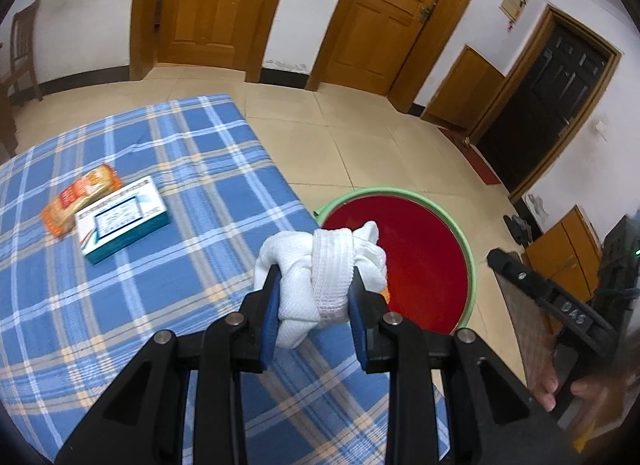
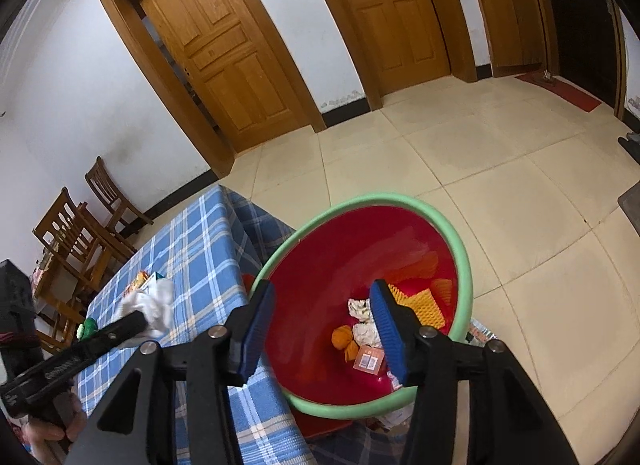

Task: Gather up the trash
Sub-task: 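Carry the white socks with the left tool over the red bucket and open it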

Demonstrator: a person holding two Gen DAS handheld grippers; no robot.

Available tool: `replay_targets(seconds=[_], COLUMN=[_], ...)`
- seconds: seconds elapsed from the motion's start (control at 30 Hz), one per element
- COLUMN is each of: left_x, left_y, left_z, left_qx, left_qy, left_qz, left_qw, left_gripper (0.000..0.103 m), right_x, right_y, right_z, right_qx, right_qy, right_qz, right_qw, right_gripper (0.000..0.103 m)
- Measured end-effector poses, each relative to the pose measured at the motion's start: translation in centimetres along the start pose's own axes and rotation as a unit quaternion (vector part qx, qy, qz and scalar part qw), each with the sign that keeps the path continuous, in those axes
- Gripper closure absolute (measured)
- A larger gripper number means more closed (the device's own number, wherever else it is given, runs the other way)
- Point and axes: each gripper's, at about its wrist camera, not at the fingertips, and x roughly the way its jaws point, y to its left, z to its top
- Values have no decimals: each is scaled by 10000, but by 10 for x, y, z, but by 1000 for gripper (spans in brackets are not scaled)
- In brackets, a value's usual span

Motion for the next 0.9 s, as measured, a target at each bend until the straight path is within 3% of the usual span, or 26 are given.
replay_targets(seconds=[0.33, 0.77, 0.9], left_x=[40, 59, 57], left_y=[-37, -57, -62], left_z=[-5, -5, -4], left_qx=[556, 763, 832], left_qy=[214, 305, 266], left_qz=[-149, -394, -431], left_qw=[9981, 9958, 9952], left_gripper=[73, 72, 55], right_x=[-13, -12, -11], right_y=[-3, -16, -16], right_z=[5, 2, 3], right_qx=[69, 250, 255], right_qy=[-216, -180, -177], right_qz=[-23, -50, -51], right_qw=[9997, 9995, 9995], right_gripper=[45, 45, 45])
